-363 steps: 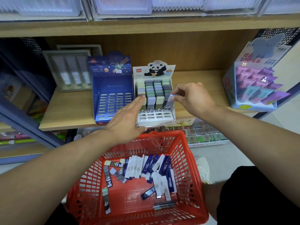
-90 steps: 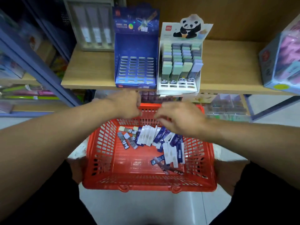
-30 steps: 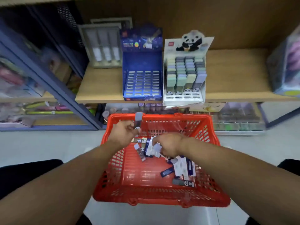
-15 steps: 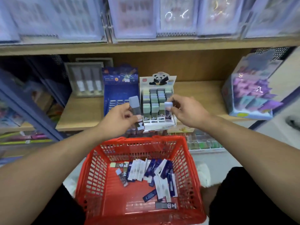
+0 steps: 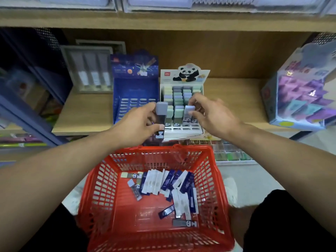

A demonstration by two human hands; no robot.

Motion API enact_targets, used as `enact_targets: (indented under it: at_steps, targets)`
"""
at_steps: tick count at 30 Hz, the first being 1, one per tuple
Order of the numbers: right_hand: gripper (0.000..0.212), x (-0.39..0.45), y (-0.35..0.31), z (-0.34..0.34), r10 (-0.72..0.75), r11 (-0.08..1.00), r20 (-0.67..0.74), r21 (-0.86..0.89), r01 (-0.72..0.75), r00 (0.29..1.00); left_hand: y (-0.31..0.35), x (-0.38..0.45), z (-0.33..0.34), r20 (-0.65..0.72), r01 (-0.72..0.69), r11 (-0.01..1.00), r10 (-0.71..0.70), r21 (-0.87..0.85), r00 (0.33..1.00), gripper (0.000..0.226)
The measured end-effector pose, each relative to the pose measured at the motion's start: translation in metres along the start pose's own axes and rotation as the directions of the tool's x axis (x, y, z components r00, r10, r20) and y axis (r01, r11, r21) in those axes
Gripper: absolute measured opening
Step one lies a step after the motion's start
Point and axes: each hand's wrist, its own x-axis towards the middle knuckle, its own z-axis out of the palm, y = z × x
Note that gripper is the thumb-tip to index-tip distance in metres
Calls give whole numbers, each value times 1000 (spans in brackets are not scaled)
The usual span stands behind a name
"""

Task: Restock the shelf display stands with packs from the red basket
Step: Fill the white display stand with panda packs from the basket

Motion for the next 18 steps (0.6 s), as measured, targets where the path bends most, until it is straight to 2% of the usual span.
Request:
enact_targets:
  at_steps: [4, 7, 11, 15, 18]
  targets:
    - [8, -1, 1, 0, 6, 1000, -54, 26, -5, 999, -10, 1, -1, -12, 49, 998, -50, -38, 999, 31]
    - [11, -2, 5, -5, 21, 993, -27, 118, -17, 999, -13, 1, -2, -19, 66, 996, -68, -64, 998, 31]
    - [13, -5, 13, -9, 34, 990, 0, 133, -34, 999, -11, -1, -3, -14, 58, 994, -59, -97, 998, 31]
    - [17, -3, 17, -5, 55, 995, -46, 88, -51, 997, -7, -2, -3, -1, 53, 996, -53, -66, 999, 22]
    - [13, 2, 16, 0, 96, 989, -120, 125, -81, 988, -3, -3, -2, 18, 54, 997, -53, -60, 998, 18]
